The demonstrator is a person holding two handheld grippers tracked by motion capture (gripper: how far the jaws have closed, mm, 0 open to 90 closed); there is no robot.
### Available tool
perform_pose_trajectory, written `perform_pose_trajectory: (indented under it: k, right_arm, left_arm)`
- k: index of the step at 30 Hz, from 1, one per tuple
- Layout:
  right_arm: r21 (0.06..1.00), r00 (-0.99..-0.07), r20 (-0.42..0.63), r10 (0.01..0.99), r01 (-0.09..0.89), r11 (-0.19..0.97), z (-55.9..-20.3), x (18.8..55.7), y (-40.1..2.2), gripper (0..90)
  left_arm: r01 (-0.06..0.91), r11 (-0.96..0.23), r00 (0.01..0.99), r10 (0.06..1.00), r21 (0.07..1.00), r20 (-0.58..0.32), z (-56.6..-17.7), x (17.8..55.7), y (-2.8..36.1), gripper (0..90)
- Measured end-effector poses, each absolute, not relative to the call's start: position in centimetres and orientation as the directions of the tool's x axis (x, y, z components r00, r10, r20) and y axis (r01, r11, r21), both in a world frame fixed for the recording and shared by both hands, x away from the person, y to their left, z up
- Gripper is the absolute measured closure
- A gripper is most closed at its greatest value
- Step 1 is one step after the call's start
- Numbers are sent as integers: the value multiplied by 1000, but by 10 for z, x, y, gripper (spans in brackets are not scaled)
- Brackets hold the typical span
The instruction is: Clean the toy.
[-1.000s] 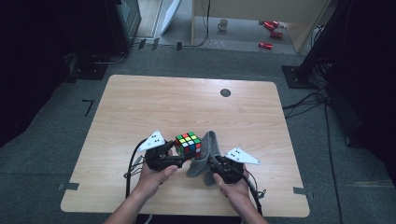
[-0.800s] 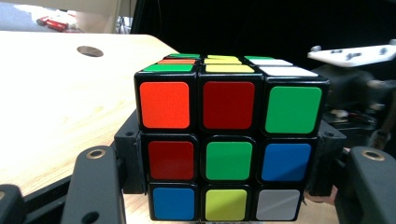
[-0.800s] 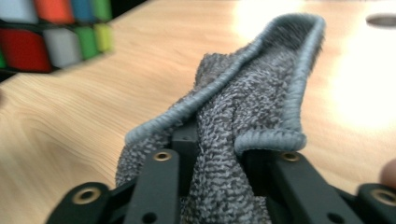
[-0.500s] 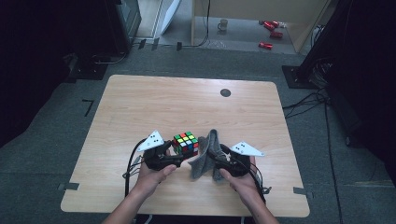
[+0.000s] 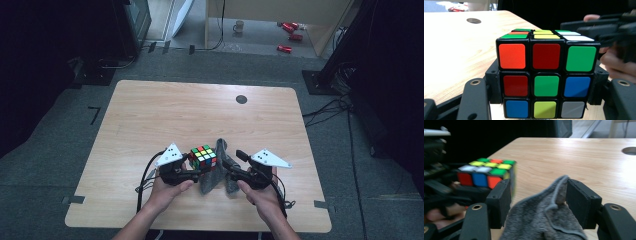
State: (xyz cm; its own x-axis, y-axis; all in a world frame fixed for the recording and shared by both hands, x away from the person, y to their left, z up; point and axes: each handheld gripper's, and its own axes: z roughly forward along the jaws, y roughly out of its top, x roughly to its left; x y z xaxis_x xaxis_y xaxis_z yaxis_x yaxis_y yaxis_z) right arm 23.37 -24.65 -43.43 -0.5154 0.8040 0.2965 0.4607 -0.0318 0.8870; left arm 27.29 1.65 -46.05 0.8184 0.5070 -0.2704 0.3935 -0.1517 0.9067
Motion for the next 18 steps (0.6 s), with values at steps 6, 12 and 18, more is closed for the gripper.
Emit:
perform_pose_trajectory:
  k: [6, 12, 18]
  right_arm:
    - [889, -531, 286, 798, 457, -15, -437, 232, -244, 390]
    - [887, -558, 292, 777, 462, -2, -457, 230, -226, 392]
    - [910, -608, 262, 749, 415, 19, -461, 223, -205, 319]
  left_arm:
    - [400, -114, 813, 501, 909, -295, -458, 274, 20, 351]
    - [443, -14, 777, 504, 897, -376, -450, 278, 31, 351]
    - [442, -11, 780, 498, 897, -379, -446, 273, 23, 351]
